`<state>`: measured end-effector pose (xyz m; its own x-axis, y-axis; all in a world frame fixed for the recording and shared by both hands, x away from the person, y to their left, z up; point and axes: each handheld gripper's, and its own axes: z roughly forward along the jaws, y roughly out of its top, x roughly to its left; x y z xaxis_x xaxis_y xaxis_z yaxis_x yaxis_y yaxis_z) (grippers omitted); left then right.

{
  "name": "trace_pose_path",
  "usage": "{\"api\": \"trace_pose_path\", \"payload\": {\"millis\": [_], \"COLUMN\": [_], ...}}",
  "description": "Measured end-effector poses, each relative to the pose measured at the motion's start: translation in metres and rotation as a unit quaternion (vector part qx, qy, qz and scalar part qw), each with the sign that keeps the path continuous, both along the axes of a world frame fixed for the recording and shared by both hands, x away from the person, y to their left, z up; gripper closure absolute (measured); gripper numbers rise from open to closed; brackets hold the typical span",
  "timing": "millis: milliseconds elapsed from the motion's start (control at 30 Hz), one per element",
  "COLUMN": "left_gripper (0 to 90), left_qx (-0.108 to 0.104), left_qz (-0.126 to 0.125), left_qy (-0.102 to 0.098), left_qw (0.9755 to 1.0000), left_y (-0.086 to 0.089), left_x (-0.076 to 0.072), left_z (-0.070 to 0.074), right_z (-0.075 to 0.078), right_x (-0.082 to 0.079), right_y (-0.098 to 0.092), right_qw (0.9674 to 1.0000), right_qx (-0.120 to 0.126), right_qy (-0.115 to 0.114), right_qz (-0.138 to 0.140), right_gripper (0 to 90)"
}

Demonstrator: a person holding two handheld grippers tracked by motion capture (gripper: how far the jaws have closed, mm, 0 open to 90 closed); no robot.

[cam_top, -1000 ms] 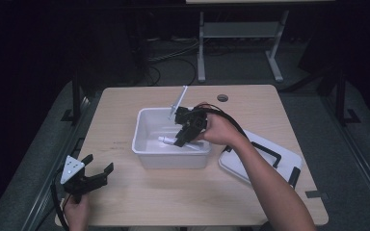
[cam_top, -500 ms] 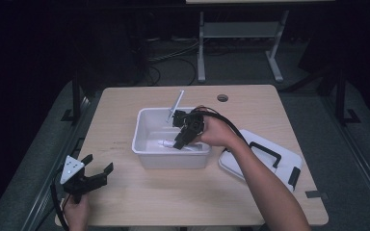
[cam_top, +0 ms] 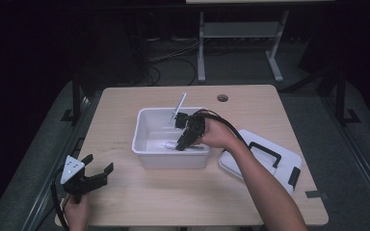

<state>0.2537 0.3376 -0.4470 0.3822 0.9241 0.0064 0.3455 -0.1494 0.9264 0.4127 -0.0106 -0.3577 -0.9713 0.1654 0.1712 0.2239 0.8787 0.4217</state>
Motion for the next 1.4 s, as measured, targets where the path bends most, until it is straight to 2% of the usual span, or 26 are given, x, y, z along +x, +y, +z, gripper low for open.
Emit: {"api": "trace_pose_path", "payload": {"millis": [233, 333, 433, 533, 900, 1133, 1400], "left_gripper": [13.7, 13.7, 13.7, 13.7, 13.7, 13.7, 13.7], "left_qx": [0.001, 0.000, 0.000, 0.000, 0.001, 0.002, 0.006], "left_qz": [0.000, 0.000, 0.000, -0.001, -0.001, -0.002, -0.004], "left_qy": [0.001, 0.000, 0.000, -0.001, 0.000, 0.001, 0.002], "left_qw": [1.0000, 1.0000, 1.0000, 1.0000, 1.0000, 1.0000, 1.0000], "left_y": [0.000, 0.000, 0.000, 0.000, -0.001, -0.002, -0.003], "left_x": [0.000, 0.000, 0.000, 0.000, 0.000, 0.000, 0.001], "left_z": [0.000, 0.000, 0.000, 0.000, 0.000, 0.000, 0.000], "right_z": [-0.002, -0.004, -0.003, 0.001, 0.012, 0.025, 0.045], "right_x": [0.000, 0.000, 0.001, 0.002, 0.000, -0.001, -0.005], "right_y": [0.002, 0.002, 0.001, -0.003, -0.012, -0.024, -0.045], "right_qw": [1.0000, 0.9999, 0.9999, 0.9998, 0.9996, 0.9991, 0.9979], "right_qx": [0.001, 0.000, 0.009, 0.016, 0.019, 0.026, 0.034], "right_qy": [0.003, 0.012, 0.012, 0.008, -0.001, -0.010, -0.024], "right_qz": [0.001, 0.000, -0.005, -0.011, -0.021, -0.031, -0.051], "right_gripper": [70.8, 69.9, 68.1, 66.4, 64.4, 61.8, 54.7]}}
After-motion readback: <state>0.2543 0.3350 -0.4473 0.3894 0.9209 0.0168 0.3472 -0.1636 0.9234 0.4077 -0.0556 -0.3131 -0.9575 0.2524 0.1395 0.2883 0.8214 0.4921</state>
